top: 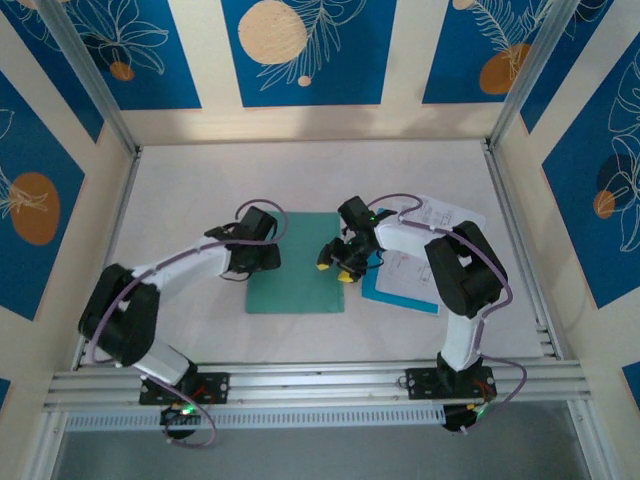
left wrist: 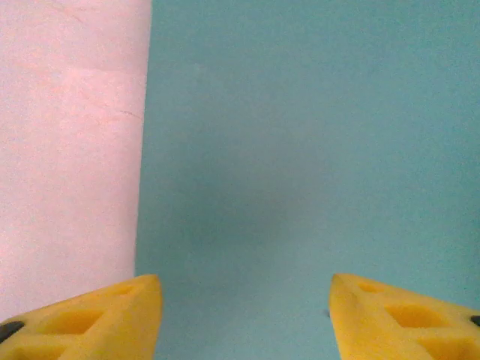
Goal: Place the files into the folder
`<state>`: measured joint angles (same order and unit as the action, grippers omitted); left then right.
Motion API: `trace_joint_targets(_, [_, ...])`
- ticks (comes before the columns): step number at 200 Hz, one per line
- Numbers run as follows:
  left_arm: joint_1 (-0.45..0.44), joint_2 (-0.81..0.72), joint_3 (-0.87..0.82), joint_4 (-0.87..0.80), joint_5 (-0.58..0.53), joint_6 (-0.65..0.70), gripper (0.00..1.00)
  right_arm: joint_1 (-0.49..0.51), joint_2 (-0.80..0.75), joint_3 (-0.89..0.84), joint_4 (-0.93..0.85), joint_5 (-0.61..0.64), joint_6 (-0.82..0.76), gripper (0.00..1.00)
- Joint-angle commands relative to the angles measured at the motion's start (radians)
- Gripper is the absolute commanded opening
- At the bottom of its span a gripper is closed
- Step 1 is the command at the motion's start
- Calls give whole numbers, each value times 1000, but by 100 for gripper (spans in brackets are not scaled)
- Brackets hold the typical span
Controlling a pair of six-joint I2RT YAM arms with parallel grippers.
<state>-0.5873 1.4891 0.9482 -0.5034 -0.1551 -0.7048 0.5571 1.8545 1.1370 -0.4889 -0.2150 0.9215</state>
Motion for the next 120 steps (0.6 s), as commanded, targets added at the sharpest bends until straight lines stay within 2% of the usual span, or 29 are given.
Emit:
trace_joint_targets(1, [-51, -164, -42, -85, 1, -149, 62, 5, -37, 7, -15, -34, -6, 61])
trace_joint_targets(19, [-126, -267, -152, -33, 37, -348, 63, 6, -23, 1, -8, -46, 3, 61])
trace_joint_targets(34, [-203, -336, -243, 12, 12, -523, 64, 9, -15, -8, -5, -41, 9, 61])
trace_joint_targets(67, [-307, -431, -410, 147, -42, -851, 65, 7, -9, -38, 6, -33, 18, 61])
trace_joint_targets(91, [-370, -456, -463, 191, -109, -1012, 66, 7, -8, -42, 6, -31, 16, 61])
trace_joint_targets(120, [-408, -441, -506, 261, -163, -1131, 68, 9, -6, -42, 5, -26, 13, 61])
